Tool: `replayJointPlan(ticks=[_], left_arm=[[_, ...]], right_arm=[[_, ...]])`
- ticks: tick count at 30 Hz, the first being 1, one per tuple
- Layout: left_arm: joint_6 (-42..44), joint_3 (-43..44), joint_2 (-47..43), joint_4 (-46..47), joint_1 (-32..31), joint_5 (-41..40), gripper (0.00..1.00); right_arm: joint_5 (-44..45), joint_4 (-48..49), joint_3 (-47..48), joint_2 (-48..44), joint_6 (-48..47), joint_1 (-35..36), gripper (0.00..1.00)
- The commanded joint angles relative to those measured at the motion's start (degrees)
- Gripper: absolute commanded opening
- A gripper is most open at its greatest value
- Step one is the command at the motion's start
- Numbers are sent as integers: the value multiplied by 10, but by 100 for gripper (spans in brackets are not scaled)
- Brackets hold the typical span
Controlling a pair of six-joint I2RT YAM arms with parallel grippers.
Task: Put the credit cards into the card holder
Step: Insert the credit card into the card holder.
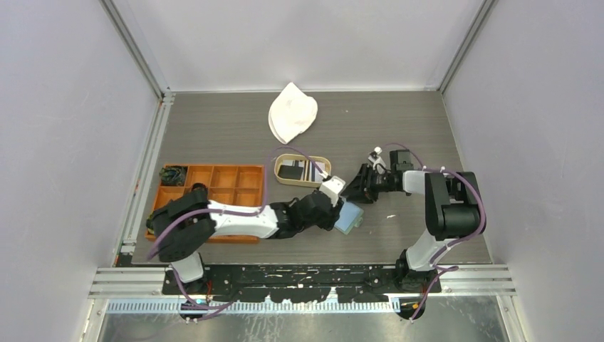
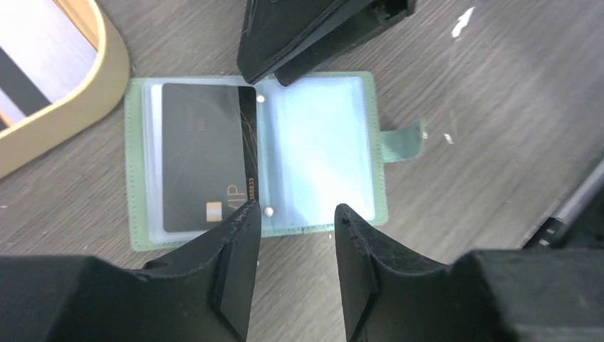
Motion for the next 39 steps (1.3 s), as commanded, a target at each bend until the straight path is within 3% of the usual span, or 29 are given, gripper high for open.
replayJointPlan(ticks=[1,3,10,21,33,39], left_arm=[[32,-55,-91,77,15,12,45],[24,-86,-114,77,35,12,45],[-27,-148,-155,54,123,48,44],[-28,-96,-76,26,177,84,39],[-59,-95,-25,63,176,189,34],[-78,-117,-23,83,152,200,33]], right_arm=[[5,-50,33,-41,-42,-4,47],[9,-65,39,-49,-52,-4,41],[47,-106,48,-51,-60,-4,2],[96,-112,54,-6,-49,47,1],[119,-137,102,29,-61,92,1],[106,-122,124,56,-46,97,1]])
